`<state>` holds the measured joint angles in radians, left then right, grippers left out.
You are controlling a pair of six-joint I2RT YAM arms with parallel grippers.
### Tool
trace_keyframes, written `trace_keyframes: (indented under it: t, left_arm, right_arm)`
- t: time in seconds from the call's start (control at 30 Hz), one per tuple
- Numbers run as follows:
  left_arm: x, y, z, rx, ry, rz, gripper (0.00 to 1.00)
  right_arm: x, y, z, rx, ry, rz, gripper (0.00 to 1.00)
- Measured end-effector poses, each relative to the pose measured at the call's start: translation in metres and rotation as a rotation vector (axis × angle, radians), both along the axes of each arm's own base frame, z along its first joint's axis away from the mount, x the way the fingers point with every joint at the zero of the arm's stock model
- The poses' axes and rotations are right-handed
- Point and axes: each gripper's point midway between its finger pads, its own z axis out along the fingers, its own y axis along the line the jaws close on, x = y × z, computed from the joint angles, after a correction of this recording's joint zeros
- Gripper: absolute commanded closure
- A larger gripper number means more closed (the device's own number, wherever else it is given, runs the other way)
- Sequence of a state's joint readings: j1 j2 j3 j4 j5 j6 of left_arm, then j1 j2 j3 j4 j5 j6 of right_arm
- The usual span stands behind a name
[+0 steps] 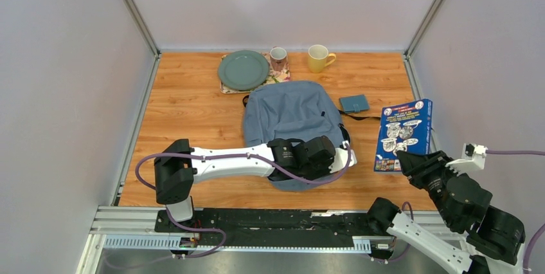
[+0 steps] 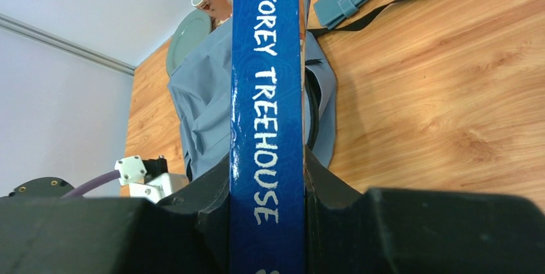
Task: Pack the student bag
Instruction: Place the book in the student bag.
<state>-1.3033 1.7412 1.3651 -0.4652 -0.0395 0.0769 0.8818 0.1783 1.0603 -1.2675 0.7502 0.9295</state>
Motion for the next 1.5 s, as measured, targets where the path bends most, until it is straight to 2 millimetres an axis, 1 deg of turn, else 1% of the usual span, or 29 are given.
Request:
trace_keyframes:
  t: [0.13, 0.23, 0.3, 0.37, 0.47, 0.53, 0.67, 0.73, 0.8, 0.9, 1.0, 1.03, 1.17, 1.27, 1.37, 1.5]
  left_arm:
    - [0.009, 0.000, 0.005, 0.001, -0.038, 0.032, 1.00]
    - [0.021, 0.002, 0.011, 0.000, -0.091, 0.077, 1.00]
    - [0.032, 0.002, 0.019, -0.004, -0.138, 0.114, 1.00]
    - [0.043, 0.003, 0.032, -0.020, -0.176, 0.150, 1.00]
    - [0.067, 0.007, 0.063, -0.065, -0.226, 0.226, 1.00]
    - [0.086, 0.016, 0.087, -0.106, -0.259, 0.290, 1.00]
    - [0.112, 0.042, 0.132, -0.188, -0.311, 0.397, 1.00]
    - [0.119, 0.049, 0.153, -0.231, -0.334, 0.436, 1.00]
    - [0.118, 0.049, 0.167, -0.268, -0.339, 0.441, 1.00]
    - [0.115, 0.047, 0.173, -0.291, -0.338, 0.437, 1.00]
    - [0.115, 0.046, 0.174, -0.296, -0.337, 0.435, 1.00]
    - [0.115, 0.046, 0.174, -0.301, -0.336, 0.436, 1.00]
    - [0.115, 0.043, 0.178, -0.324, -0.334, 0.435, 1.00]
    - [0.112, 0.044, 0.180, -0.340, -0.330, 0.428, 1.00]
    - [0.109, 0.047, 0.185, -0.360, -0.325, 0.419, 1.00]
    - [0.105, 0.048, 0.189, -0.379, -0.314, 0.412, 1.00]
  right_arm:
    - [-0.002, -0.002, -0.005, 0.001, 0.015, -0.003, 1.00]
    - [-0.005, -0.002, -0.008, 0.011, 0.025, 0.003, 1.00]
    - [-0.008, -0.001, -0.012, 0.021, 0.042, 0.012, 1.00]
    - [-0.011, -0.001, -0.016, 0.035, 0.060, 0.023, 1.00]
    - [-0.019, 0.000, -0.019, 0.092, 0.067, 0.046, 1.00]
    - [-0.026, -0.002, -0.022, 0.138, 0.067, 0.062, 1.00]
    - [-0.037, 0.000, -0.024, 0.230, 0.073, 0.098, 1.00]
    - [-0.041, 0.005, -0.025, 0.268, 0.091, 0.126, 1.00]
    - [-0.045, 0.011, -0.026, 0.290, 0.112, 0.164, 1.00]
    - [-0.051, 0.022, -0.030, 0.308, 0.152, 0.229, 1.00]
    - [-0.053, 0.041, -0.040, 0.303, 0.203, 0.295, 1.00]
    - [-0.053, 0.052, -0.045, 0.300, 0.227, 0.323, 1.00]
    - [-0.045, 0.106, -0.071, 0.316, 0.340, 0.430, 1.00]
    - [-0.038, 0.136, -0.092, 0.339, 0.403, 0.469, 1.00]
    - [-0.032, 0.157, -0.101, 0.394, 0.414, 0.498, 1.00]
    - [-0.018, 0.190, -0.104, 0.497, 0.401, 0.533, 1.00]
